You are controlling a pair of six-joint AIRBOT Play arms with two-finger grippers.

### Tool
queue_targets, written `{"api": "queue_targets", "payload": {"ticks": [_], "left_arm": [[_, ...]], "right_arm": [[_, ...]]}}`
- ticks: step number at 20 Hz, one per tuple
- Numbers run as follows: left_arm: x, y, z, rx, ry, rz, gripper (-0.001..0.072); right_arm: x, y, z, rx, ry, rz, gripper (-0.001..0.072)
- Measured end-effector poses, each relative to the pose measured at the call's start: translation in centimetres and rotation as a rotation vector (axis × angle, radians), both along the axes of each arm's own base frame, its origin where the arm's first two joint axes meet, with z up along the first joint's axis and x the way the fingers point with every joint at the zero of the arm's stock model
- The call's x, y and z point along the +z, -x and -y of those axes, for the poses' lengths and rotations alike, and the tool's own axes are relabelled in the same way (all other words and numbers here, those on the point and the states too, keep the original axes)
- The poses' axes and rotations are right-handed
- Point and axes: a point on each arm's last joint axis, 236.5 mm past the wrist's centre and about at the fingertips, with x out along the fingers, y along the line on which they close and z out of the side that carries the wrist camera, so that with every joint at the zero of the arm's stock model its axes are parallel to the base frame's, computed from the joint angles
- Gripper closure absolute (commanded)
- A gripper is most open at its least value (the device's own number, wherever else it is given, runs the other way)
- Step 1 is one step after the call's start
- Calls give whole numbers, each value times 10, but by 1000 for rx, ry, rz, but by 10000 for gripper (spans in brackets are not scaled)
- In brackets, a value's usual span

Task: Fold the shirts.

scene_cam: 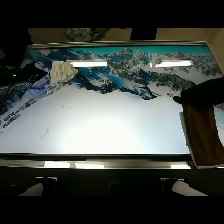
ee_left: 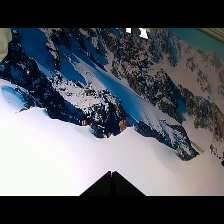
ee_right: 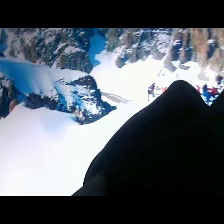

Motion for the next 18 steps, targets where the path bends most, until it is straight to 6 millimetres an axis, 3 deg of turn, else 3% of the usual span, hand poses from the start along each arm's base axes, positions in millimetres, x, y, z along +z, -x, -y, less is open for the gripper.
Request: {"api": "queue_targets", "payload": {"ticks": [5, 10, 15, 18], "left_arm": [[0, 0, 0, 0, 0, 0, 677], [0, 0, 0, -2, -3, 2, 677], [0, 0, 0, -2, -3, 2, 677], [0, 0, 0, -2, -3, 2, 677]], "right_arm": [[10, 29, 38, -104, -15, -9, 673], [7, 81, 56, -157, -23, -111, 672], [-34, 155, 72, -207, 34, -409, 672], [-69, 195, 75, -236, 35, -589, 672]]}}
